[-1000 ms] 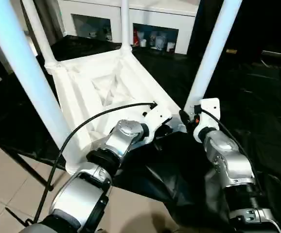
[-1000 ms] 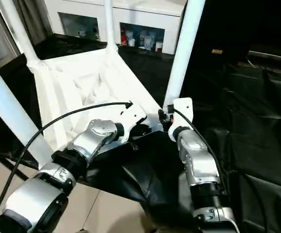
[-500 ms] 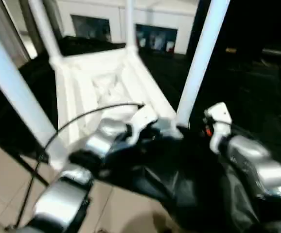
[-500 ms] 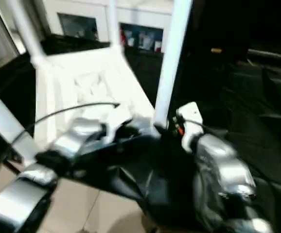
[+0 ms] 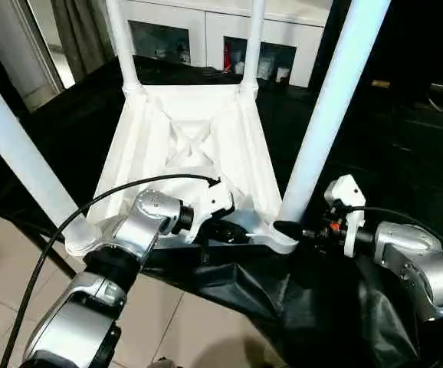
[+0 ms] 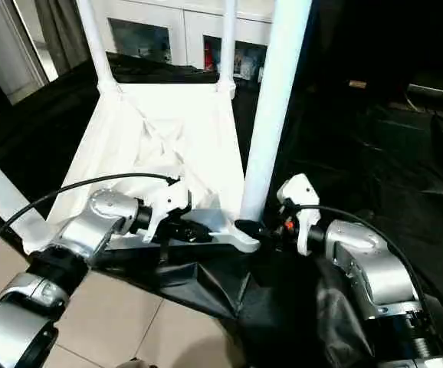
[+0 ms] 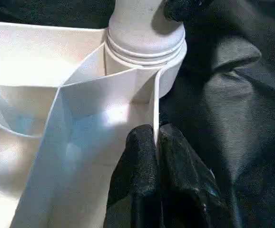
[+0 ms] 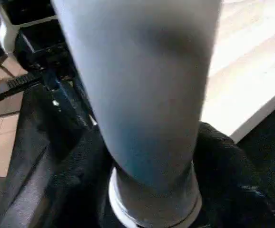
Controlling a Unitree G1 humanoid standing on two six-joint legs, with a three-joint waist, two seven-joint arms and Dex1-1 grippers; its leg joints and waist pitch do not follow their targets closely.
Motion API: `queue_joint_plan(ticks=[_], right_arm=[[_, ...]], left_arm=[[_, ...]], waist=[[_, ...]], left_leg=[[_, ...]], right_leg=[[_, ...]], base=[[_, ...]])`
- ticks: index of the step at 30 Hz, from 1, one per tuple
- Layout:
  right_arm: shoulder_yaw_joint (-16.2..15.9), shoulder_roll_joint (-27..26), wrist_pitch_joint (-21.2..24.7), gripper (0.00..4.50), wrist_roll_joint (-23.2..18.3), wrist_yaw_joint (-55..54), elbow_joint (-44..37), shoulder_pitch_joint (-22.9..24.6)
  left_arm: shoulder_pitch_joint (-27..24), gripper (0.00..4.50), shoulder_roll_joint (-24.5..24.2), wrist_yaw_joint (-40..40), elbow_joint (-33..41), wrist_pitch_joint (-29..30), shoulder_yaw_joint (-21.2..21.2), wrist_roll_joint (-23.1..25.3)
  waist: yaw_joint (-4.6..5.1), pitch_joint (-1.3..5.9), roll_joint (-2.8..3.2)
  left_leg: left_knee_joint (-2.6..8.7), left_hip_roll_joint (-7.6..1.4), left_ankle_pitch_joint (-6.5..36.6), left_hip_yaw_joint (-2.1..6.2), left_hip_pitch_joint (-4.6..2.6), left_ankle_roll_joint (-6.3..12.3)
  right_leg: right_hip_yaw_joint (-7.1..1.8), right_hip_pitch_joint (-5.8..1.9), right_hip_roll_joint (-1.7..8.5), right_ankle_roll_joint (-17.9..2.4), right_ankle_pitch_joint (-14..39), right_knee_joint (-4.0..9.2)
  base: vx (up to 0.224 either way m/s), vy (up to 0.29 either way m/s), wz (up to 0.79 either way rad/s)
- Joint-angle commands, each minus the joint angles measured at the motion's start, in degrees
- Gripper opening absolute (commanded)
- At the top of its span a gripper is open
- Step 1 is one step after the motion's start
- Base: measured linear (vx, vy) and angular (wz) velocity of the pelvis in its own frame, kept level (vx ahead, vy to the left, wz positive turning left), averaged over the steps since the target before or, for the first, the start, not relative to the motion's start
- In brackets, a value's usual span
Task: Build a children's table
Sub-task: Rotate leg to tighten
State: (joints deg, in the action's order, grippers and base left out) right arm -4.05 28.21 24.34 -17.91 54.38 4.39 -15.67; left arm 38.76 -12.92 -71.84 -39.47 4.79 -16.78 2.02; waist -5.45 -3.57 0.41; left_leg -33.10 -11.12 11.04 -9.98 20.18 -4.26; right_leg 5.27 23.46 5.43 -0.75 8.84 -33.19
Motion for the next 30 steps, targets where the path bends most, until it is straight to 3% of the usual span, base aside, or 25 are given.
queue_joint_plan(ticks=[1, 9, 13, 14, 16, 18, 20, 21, 22, 23, 26, 30], right_arm=[[-0.1, 0.9, 0.6, 2.22, -0.2, 0.3, -1.4, 0.3], [-0.1, 0.9, 0.8, 2.01, -0.2, -0.2, -1.5, 0.9], [0.9, -2.8, 0.6, 1.99, 3.8, -10.1, 2.6, 0.1], [1.5, -5.8, 0.9, 1.99, 6.8, -18.1, 5.8, -0.9], [1.8, -6.7, 1.2, 1.98, 7.4, -20.3, 6.7, -1.2], [3.6, -10.4, 2.2, 1.96, 8.5, -28.2, 9.0, -2.4], [4.2, -11.7, 2.6, 1.95, 8.7, -30.8, 9.7, -2.8], [5.3, -14.2, 3.2, 1.95, 9.0, -35.6, 11.0, -3.7], [6.6, -17.8, 3.3, 1.95, 9.3, -41.4, 12.9, -5.0], [7.3, -19.9, 3.2, 1.95, 9.4, -44.8, 14.1, -5.9], [5.6, -24.1, 2.2, 1.95, 11.4, -49.0, 16.9, -8.4], [3.3, -25.7, 0.9, 1.95, 12.6, -48.5, 17.1, -9.2]], left_arm=[[-0.4, 0.00, 1.0, -3.8, 3.0, -0.1, 0.0, -4.0], [-0.9, 0.00, 0.6, -4.1, 4.4, 1.4, -0.1, -4.0], [1.5, 0.00, 2.6, 6.3, -0.2, 1.2, 1.7, -0.9], [3.9, 0.00, 4.4, 14.7, -4.2, 1.5, 3.0, 0.9], [4.5, 0.00, 4.8, 16.9, -5.2, 1.7, 3.4, 1.4], [6.3, 0.00, 6.5, 23.1, -7.8, 2.7, 4.3, 2.1], [6.9, 0.00, 7.1, 25.0, -8.6, 3.1, 4.7, 2.1], [8.1, 0.00, 8.5, 28.8, -10.1, 3.7, 5.4, 2.2], [9.5, 0.00, 10.2, 33.3, -11.8, 4.3, 6.0, 2.4], [10.4, 0.00, 11.2, 35.9, -12.9, 4.6, 6.4, 2.4], [12.0, 0.00, 13.6, 39.8, -15.3, 3.3, 6.2, 3.2], [12.1, 0.00, 14.4, 39.3, -15.7, 2.0, 5.3, 3.5]], waist=[[-0.02, 4.09, -1.37], [0.17, 3.99, -1.09], [0.52, 3.85, -1.15], [0.48, 3.82, -0.99], [1.00, 3.78, -1.27], [1.27, 3.61, -1.12], [1.55, 3.78, -1.24], [1.57, 3.80, -1.33], [1.85, 3.81, -0.96], [2.10, 3.89, -1.00], [2.21, 3.98, -1.12], [2.07, 3.93, -1.25]], left_leg=[[3.35, -2.02, 5.9, 0.08, 0.24, 5.87], [3.31, -1.96, 6.1, 0.11, 0.20, 5.98], [3.30, -1.65, 6.7, 0.05, 0.20, 5.09], [3.34, -1.65, 7.2, 0.11, 0.20, 4.72], [3.40, -1.37, 8.3, 0.29, 0.37, 2.81], [3.43, -1.36, 8.8, 0.18, 0.25, 3.00], [3.44, -1.18, 8.3, 0.29, 0.38, 2.93], [3.43, -1.21, 8.1, 0.30, 0.41, 3.08], [3.39, -1.22, 7.9, 0.20, 0.29, 2.97], [3.51, -1.27, 7.6, 0.45, 0.48, 2.20], [3.39, -1.23, 7.2, 0.32, 0.36, 2.98], [3.31, -1.07, 5.9, 0.19, 0.46, 4.52]], right_leg=[[-2.89, -3.69, 3.42, -12.5, 12.2, 3.03], [-2.86, -3.63, 3.27, -12.9, 11.3, 2.97], [-2.73, -3.43, 3.09, -12.3, 13.2, 3.33], [-2.71, -3.53, 3.23, -12.1, 14.2, 3.42], [-2.45, -3.76, 3.16, -10.0, 18.7, 3.83], [-2.58, -3.39, 3.06, -9.5, 19.3, 4.19], [-2.49, -3.57, 3.06, -9.4, 19.2, 4.15], [-2.48, -3.67, 3.03, -9.3, 18.9, 4.14], [-2.66, -3.18, 3.02, -9.7, 18.2, 4.05], [-2.49, -3.46, 2.95, -9.8, 17.7, 3.91], [-2.60, -3.46, 2.96, -10.7, 14.9, 3.81], [-2.66, -3.69, 2.99, -11.0, 12.5, 3.63]], base=[[0.000, 0.000, 0.00], [0.000, 0.000, 0.00], [0.000, 0.000, 0.00], [0.000, 0.000, 0.00], [0.000, 0.000, 0.00], [0.000, 0.000, 0.00], [0.000, 0.000, 0.00], [0.000, 0.000, 0.00], [0.000, 0.000, 0.00], [0.000, 0.000, 0.00], [0.000, 0.000, 0.00], [0.000, 0.000, 0.00]])
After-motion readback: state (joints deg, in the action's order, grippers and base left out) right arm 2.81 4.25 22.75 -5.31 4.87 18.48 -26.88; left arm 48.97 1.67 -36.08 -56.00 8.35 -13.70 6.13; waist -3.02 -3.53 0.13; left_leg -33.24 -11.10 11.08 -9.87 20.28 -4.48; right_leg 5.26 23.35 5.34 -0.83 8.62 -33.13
